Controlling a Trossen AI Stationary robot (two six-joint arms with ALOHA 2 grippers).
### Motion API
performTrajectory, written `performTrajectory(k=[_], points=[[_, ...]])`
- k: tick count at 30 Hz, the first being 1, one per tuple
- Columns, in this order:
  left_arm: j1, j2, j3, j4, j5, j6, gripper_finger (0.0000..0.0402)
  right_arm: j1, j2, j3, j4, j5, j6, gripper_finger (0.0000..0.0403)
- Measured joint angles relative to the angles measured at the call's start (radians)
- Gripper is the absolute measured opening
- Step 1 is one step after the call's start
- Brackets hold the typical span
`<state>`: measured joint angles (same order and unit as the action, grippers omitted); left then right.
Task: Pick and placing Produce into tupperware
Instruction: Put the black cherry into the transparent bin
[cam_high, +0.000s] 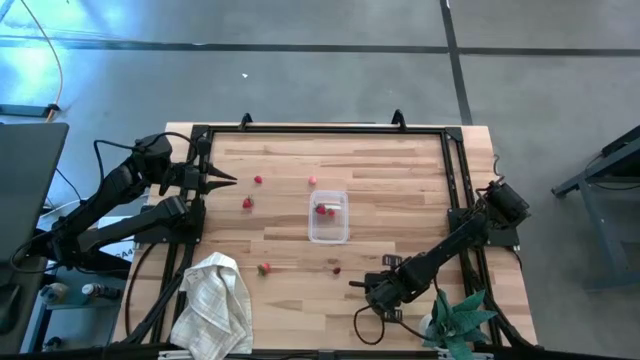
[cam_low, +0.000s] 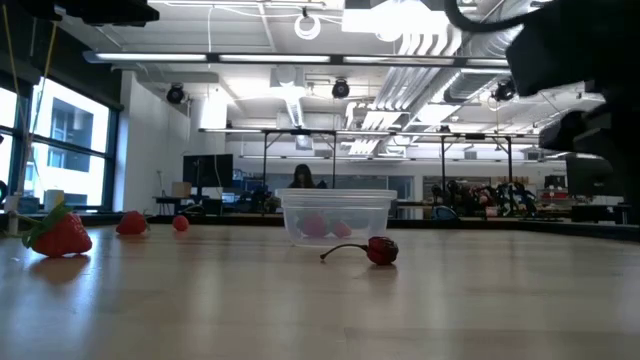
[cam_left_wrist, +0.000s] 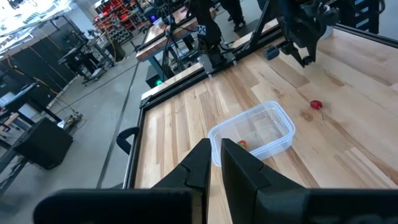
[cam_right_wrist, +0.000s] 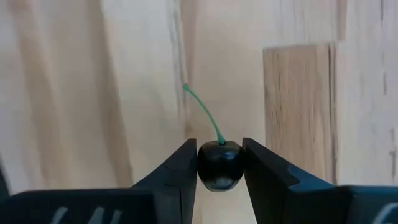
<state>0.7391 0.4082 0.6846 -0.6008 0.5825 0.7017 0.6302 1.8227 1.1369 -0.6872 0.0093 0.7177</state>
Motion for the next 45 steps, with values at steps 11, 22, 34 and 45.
performTrajectory(k=[11, 22, 34, 45], points=[[0.000, 0.000, 0.000, 0.000, 0.000, 0.000, 0.0028, -0.075, -0.002, 0.309, -0.218, 0.115, -0.229, 0.0099], [0.000, 0.000, 0.000, 0.000, 0.000, 0.000, 0.0028, -0.269, -0.004, 0.694, -0.325, 0.191, -0.609, 0.0099], [0.000, 0.000, 0.000, 0.000, 0.000, 0.000, 0.0028, -0.594, -0.006, 0.678, -0.166, -0.005, -0.748, 0.0099], [0.000, 0.000, 0.000, 0.000, 0.000, 0.000, 0.0028, -0.799, -0.005, 0.265, 0.144, -0.125, -0.584, 0.0099]])
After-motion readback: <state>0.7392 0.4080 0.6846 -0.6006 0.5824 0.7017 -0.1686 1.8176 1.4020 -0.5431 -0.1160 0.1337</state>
